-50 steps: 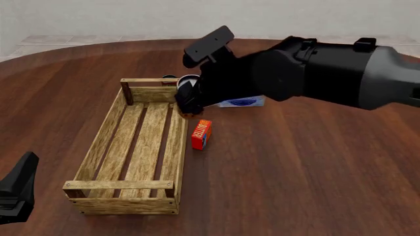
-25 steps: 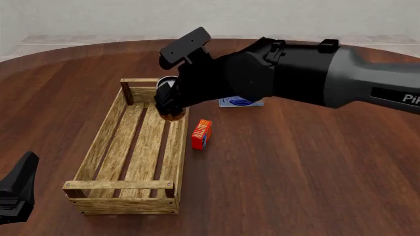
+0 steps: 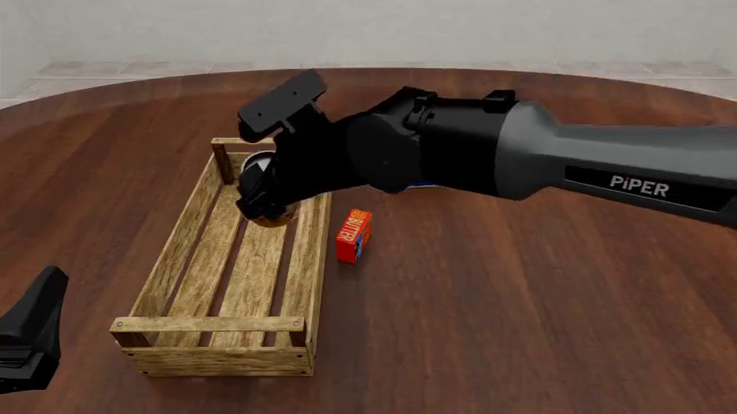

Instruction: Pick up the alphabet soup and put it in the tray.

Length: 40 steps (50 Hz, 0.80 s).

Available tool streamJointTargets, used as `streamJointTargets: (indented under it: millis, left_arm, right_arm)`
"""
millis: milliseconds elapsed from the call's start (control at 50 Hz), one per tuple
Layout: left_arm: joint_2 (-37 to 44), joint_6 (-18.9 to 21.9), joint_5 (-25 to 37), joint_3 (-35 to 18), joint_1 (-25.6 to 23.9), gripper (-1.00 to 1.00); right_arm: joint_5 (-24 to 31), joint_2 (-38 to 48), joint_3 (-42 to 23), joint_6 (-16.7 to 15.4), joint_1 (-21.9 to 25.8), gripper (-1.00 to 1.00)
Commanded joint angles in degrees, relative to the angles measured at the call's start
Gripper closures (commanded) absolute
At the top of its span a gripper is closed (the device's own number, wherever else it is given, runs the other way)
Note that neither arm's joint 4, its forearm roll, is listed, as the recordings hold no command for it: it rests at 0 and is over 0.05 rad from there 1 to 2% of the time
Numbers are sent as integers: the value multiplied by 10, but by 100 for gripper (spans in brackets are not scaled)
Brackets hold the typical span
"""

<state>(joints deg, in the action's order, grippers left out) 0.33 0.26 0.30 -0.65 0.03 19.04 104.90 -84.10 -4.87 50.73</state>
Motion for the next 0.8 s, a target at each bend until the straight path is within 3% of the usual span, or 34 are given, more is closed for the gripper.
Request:
streamJointTargets:
  millis: [20,800]
  left_arm:
    - [-2,0,0,1,0,-100]
    - [-2,0,0,1,0,-100]
  right_arm:
    - [-7,28,-22,15,6,100]
    - [-5,119,-73,14,7,100]
